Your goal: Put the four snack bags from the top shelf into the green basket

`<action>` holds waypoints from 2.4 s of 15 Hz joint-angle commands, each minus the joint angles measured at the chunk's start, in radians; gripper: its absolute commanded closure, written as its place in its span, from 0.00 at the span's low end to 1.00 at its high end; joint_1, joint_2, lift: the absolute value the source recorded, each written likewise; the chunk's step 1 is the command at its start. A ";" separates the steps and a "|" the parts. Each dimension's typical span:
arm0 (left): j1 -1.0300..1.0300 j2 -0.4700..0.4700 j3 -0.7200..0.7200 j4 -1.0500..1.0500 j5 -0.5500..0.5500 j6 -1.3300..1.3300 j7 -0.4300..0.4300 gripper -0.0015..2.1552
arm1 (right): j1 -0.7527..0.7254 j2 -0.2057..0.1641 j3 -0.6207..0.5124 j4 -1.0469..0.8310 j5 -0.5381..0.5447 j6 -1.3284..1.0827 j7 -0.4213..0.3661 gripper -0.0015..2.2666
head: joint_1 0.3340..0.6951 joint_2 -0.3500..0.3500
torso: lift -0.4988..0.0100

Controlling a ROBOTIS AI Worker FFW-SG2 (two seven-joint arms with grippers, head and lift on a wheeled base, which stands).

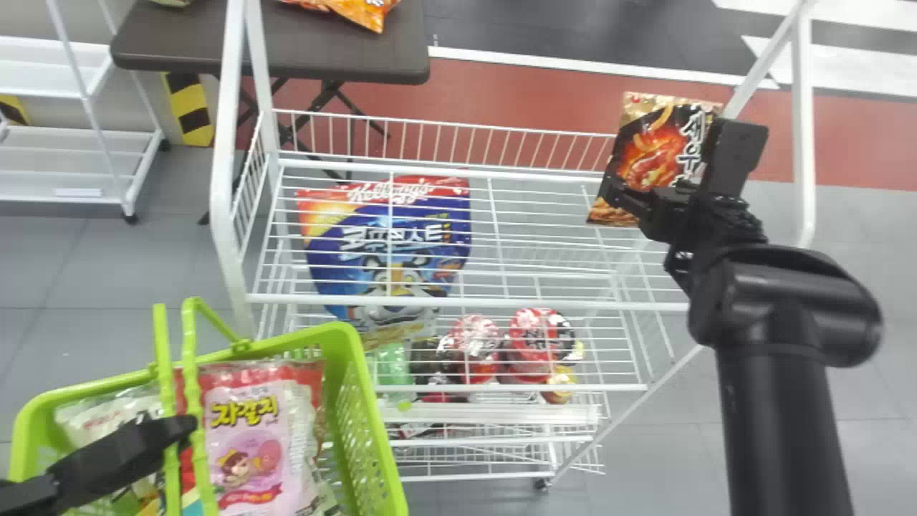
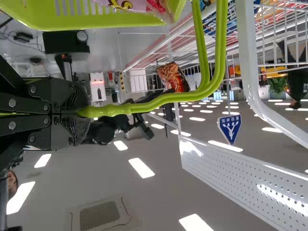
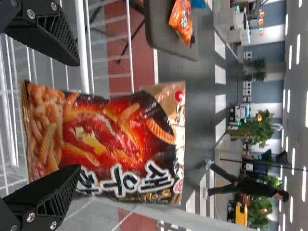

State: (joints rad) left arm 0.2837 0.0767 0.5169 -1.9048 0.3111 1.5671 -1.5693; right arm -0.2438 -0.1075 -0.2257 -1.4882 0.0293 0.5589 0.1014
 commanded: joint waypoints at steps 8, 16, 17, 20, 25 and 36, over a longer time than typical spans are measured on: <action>-0.003 0.006 0.002 0.013 0.000 0.004 -0.011 0.99 | -0.166 -0.023 -0.004 0.316 0.116 -0.118 -0.032 0.97 | 1.00 0.13 | 0.98; -0.005 0.006 0.002 0.020 0.000 0.004 -0.011 0.99 | 0.072 -0.020 -0.018 -0.093 -0.054 -0.004 -0.031 0.99 | 1.00 0.13 | 0.98; -0.006 0.006 0.000 0.023 -0.001 0.004 -0.011 0.99 | 0.121 -0.018 -0.015 -0.181 -0.088 0.048 -0.026 0.99 | 1.00 0.13 | 0.98; -0.012 0.003 -0.003 0.021 -0.001 0.004 -0.011 0.99 | 0.288 -0.012 0.023 -0.486 -0.210 0.171 -0.012 0.99 | 1.00 0.15 | 0.98; -0.012 0.002 0.000 0.021 -0.001 0.004 -0.011 0.99 | 0.508 -0.011 0.114 -0.823 -0.417 0.336 0.032 0.99 | 1.00 0.34 | 0.98; -0.012 0.000 -0.005 0.018 0.000 0.004 -0.011 0.99 | 0.555 -0.003 0.241 -0.882 -0.795 0.698 0.097 0.99 | 1.00 0.89 | 0.98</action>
State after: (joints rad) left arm 0.2715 0.0767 0.5127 -1.8851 0.3105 1.5671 -1.5693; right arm 0.3183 -0.1130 -0.0022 -2.3944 -0.7550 1.2253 0.1977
